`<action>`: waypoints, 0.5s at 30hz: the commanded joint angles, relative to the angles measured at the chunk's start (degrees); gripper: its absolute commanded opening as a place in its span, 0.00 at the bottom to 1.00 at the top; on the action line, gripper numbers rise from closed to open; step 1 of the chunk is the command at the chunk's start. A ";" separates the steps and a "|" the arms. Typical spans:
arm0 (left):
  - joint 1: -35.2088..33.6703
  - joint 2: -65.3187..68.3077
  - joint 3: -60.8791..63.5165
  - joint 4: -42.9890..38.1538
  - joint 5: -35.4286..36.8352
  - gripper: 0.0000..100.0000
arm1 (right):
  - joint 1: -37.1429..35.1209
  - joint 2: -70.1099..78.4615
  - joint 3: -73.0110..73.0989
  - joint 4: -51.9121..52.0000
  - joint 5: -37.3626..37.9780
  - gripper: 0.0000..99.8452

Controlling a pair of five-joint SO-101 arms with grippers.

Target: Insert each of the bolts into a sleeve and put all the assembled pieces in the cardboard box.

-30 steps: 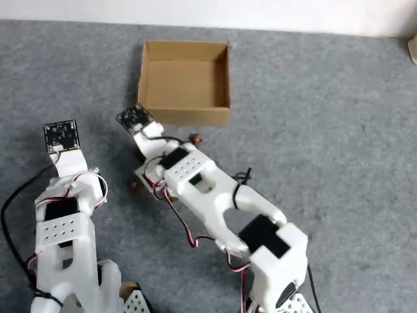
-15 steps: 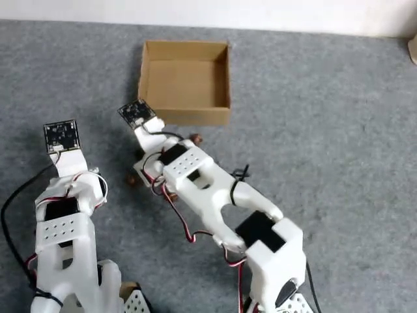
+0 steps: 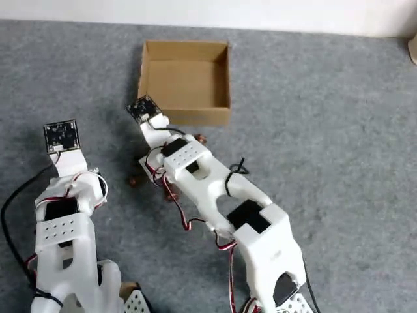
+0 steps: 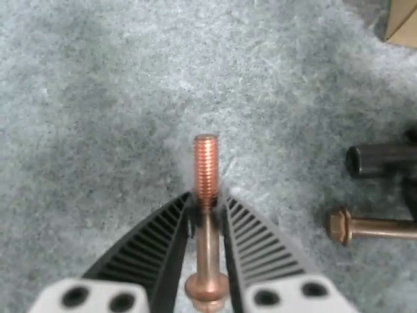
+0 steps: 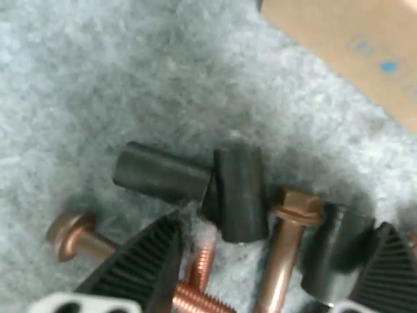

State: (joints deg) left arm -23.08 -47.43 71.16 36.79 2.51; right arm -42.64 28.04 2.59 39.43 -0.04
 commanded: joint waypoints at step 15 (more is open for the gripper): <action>-0.66 -1.71 -1.54 -1.58 0.09 0.01 | -0.92 -0.22 -1.89 0.31 -0.35 0.00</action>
State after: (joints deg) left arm -23.08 -47.43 71.16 36.53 2.42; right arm -42.37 28.04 1.80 38.99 0.04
